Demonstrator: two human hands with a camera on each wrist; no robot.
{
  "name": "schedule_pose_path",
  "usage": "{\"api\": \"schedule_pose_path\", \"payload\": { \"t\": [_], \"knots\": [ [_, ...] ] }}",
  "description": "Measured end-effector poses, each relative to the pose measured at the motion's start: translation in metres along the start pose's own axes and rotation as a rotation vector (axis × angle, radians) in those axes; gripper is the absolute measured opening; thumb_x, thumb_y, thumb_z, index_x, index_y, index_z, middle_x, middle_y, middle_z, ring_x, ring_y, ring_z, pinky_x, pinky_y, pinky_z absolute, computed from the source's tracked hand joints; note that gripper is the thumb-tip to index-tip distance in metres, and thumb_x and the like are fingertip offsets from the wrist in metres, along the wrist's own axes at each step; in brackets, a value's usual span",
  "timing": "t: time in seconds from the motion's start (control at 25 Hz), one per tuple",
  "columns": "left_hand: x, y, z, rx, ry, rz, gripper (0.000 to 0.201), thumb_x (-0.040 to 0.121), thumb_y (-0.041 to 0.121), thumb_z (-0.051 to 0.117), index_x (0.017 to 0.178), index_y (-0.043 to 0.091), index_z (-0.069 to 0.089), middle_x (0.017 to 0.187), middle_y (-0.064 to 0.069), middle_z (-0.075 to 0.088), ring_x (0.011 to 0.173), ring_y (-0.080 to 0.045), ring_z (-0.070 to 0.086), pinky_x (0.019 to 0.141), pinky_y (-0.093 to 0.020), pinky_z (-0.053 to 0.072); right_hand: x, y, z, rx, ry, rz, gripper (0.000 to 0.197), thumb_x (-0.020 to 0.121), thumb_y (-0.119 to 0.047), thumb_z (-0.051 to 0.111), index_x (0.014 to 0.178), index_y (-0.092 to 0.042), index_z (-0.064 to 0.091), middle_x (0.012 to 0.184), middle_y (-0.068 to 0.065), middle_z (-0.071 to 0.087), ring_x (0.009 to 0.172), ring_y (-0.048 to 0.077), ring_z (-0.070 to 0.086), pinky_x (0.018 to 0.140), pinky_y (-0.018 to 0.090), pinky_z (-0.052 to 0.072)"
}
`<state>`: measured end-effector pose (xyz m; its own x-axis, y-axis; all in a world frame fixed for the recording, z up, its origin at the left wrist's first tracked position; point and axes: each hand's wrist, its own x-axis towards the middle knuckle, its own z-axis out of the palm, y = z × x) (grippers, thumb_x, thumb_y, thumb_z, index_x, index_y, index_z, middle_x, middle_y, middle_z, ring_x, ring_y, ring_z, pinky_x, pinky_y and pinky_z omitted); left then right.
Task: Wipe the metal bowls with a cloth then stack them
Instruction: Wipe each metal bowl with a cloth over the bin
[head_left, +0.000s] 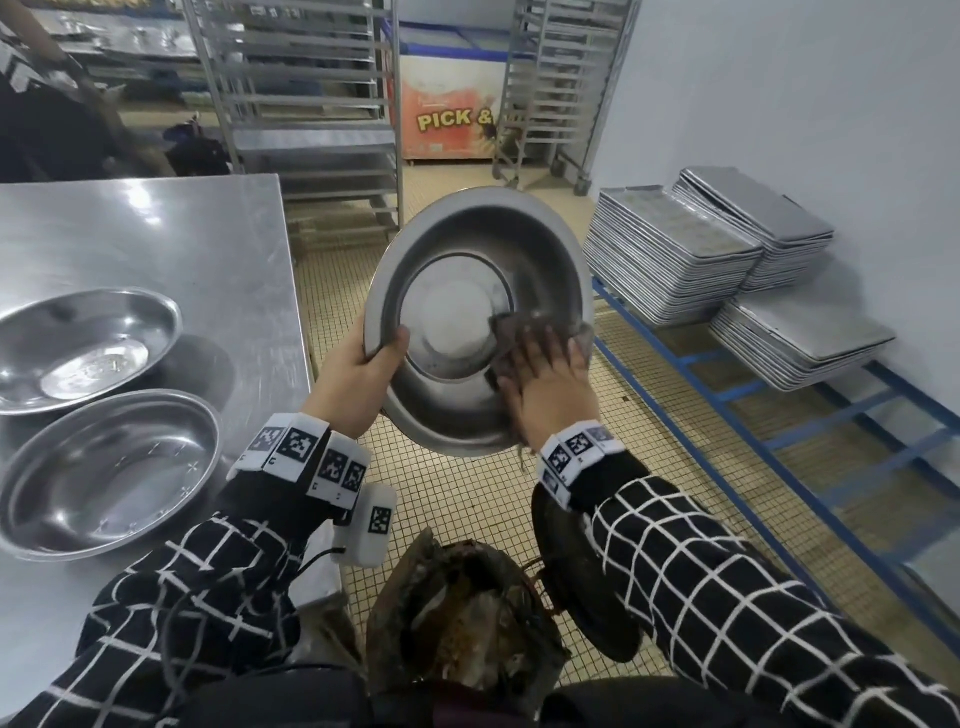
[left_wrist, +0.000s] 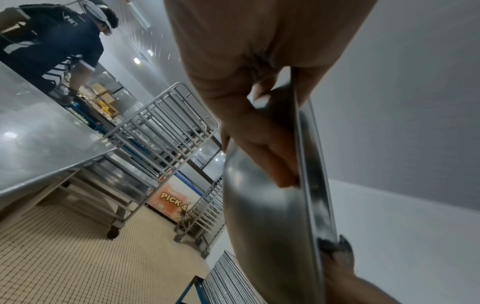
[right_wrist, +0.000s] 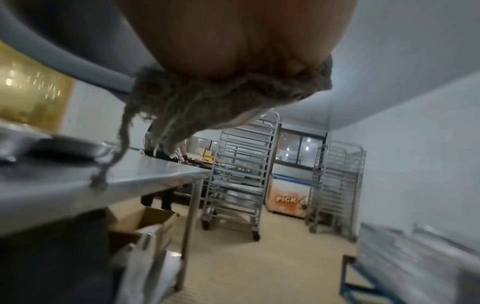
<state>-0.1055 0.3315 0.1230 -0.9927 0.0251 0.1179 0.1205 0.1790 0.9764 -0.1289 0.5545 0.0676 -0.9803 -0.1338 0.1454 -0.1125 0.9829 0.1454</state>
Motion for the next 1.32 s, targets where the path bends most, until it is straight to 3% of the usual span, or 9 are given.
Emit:
{"api": "schedule_pose_path", "payload": {
  "t": [0.16,0.36,0.56,0.68,0.8,0.96,1.04,1.12,1.32],
  "knots": [
    [0.000,-0.002,0.006,-0.011,0.064,0.042,0.025,0.097,0.030,0.048,0.120,0.020,0.053,0.093,0.010,0.062,0.083,0.000,0.060,0.071,-0.016,0.046,-0.036,-0.056,0.011,0.518,0.047,-0.100,0.056,0.099,-0.048,0.009,0.136,-0.028,0.046,0.146,-0.004,0.043,0.141,0.016,0.028,0.119,0.044,0.005],
    [-0.001,-0.007,0.009,-0.111,0.171,-0.009,0.017,0.096,0.028,0.051,0.110,0.019,0.056,0.092,0.003,0.062,0.088,-0.016,0.060,0.076,-0.036,0.050,-0.064,-0.087,-0.004,0.623,0.190,-0.070,0.055,0.099,-0.046,0.013,0.128,-0.020,0.053,0.131,-0.001,0.057,0.127,0.017,0.044,0.117,0.041,0.015],
    [-0.002,-0.005,0.004,-0.131,0.141,-0.031,0.008,0.096,0.033,0.051,0.099,0.031,0.058,0.097,-0.008,0.065,0.095,-0.031,0.063,0.081,-0.047,0.052,-0.052,-0.038,0.012,0.313,0.174,0.010,0.068,0.097,-0.044,-0.006,0.144,-0.017,0.035,0.154,0.003,0.028,0.146,0.026,0.009,0.118,0.041,-0.010],
    [-0.005,-0.007,0.005,-0.118,0.093,-0.079,0.020,0.096,0.034,0.050,0.105,0.019,0.060,0.093,-0.012,0.066,0.087,-0.035,0.066,0.071,-0.042,0.056,-0.027,0.003,0.027,0.187,0.080,0.100,0.068,0.096,-0.042,-0.012,0.151,-0.010,0.013,0.158,0.012,-0.005,0.144,0.032,-0.013,0.118,0.051,0.003],
    [-0.009,-0.009,0.009,-0.130,0.063,-0.155,0.031,0.095,0.036,0.051,0.115,0.012,0.057,0.092,-0.013,0.068,0.081,-0.032,0.068,0.063,-0.037,0.055,-0.008,0.027,0.016,0.327,0.186,0.141,0.065,0.099,-0.043,0.007,0.150,-0.003,0.013,0.158,0.018,0.002,0.145,0.034,0.003,0.117,0.050,0.016],
    [-0.010,-0.012,0.010,-0.195,0.026,-0.236,0.015,0.094,0.033,0.053,0.102,0.020,0.057,0.089,-0.013,0.068,0.072,-0.028,0.069,0.066,-0.044,0.059,-0.001,0.045,-0.014,0.655,0.216,0.263,0.062,0.100,-0.044,0.026,0.152,-0.018,0.003,0.155,0.008,0.021,0.108,0.031,0.059,0.081,0.038,0.054],
    [-0.011,-0.014,0.010,-0.205,-0.020,-0.285,0.018,0.094,0.033,0.053,0.104,0.019,0.057,0.089,-0.013,0.067,0.072,-0.028,0.069,0.067,-0.045,0.059,0.004,0.052,-0.027,0.802,0.196,0.367,0.053,0.100,-0.040,0.034,0.147,-0.018,0.024,0.123,0.009,0.055,0.093,0.026,0.064,0.072,0.032,0.051],
    [-0.012,-0.017,0.010,-0.200,-0.058,-0.325,0.024,0.094,0.034,0.053,0.108,0.014,0.057,0.089,-0.014,0.067,0.073,-0.030,0.068,0.068,-0.046,0.058,0.006,0.054,-0.032,0.867,0.229,0.413,0.040,0.100,-0.037,0.035,0.131,-0.013,0.044,0.094,0.003,0.058,0.089,0.026,0.064,0.069,0.029,0.046],
    [-0.009,-0.021,0.005,-0.195,-0.048,-0.345,0.027,0.093,0.038,0.054,0.109,0.015,0.058,0.094,-0.016,0.068,0.081,-0.037,0.067,0.075,-0.050,0.057,-0.004,0.036,-0.019,0.975,0.244,0.586,0.035,0.099,-0.036,0.042,0.107,-0.004,0.051,0.089,0.002,0.056,0.081,0.020,0.057,0.059,0.020,0.038]
  ]
}}
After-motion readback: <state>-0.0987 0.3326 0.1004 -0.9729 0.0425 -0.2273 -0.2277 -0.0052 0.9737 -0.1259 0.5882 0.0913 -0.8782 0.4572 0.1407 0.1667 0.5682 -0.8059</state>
